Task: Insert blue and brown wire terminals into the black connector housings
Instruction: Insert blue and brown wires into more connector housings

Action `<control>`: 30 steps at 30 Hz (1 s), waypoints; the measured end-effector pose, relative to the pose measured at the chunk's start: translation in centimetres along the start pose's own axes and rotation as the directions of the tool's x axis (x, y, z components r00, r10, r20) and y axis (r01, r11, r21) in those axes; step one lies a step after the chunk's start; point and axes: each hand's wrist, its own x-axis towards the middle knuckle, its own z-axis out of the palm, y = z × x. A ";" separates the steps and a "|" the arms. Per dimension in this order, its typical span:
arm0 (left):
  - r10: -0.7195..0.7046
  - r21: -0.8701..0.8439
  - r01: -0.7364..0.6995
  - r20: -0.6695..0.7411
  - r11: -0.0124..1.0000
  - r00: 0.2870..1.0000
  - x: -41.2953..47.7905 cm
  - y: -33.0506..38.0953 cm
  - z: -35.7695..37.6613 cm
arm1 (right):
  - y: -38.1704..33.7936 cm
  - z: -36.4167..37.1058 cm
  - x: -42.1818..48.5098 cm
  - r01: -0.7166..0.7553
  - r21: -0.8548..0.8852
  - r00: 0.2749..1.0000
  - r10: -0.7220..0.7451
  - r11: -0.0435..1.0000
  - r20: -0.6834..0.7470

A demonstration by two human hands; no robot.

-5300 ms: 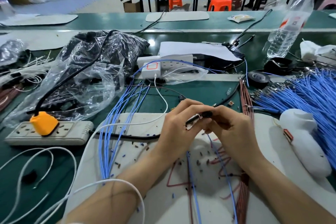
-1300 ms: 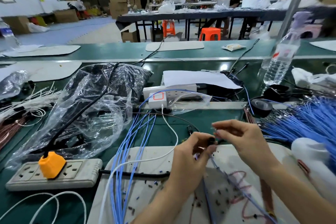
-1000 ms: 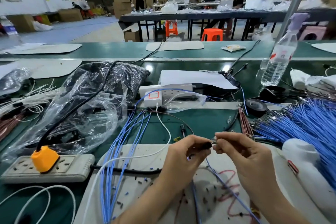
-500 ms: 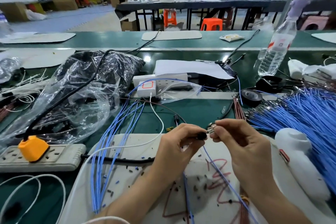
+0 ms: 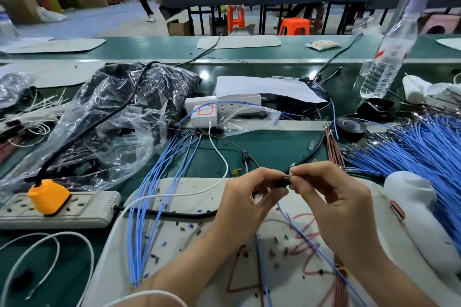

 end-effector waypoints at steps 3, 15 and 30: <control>0.018 0.057 -0.018 0.008 0.998 1.000 0.0 0.2 0.0 | 0.3 -0.3 0.2 0.086 -0.144 0.996 -0.084 0.986 0.016; -0.076 0.030 0.074 0.097 0.997 0.992 -0.2 0.6 0.0 | 0.4 -0.8 0.8 -0.359 0.235 0.931 0.328 0.903 0.163; -0.160 -0.045 0.169 0.155 0.985 0.975 -0.1 0.3 -0.2 | 0.9 -1.8 1.4 -0.558 0.308 0.821 0.459 0.771 0.340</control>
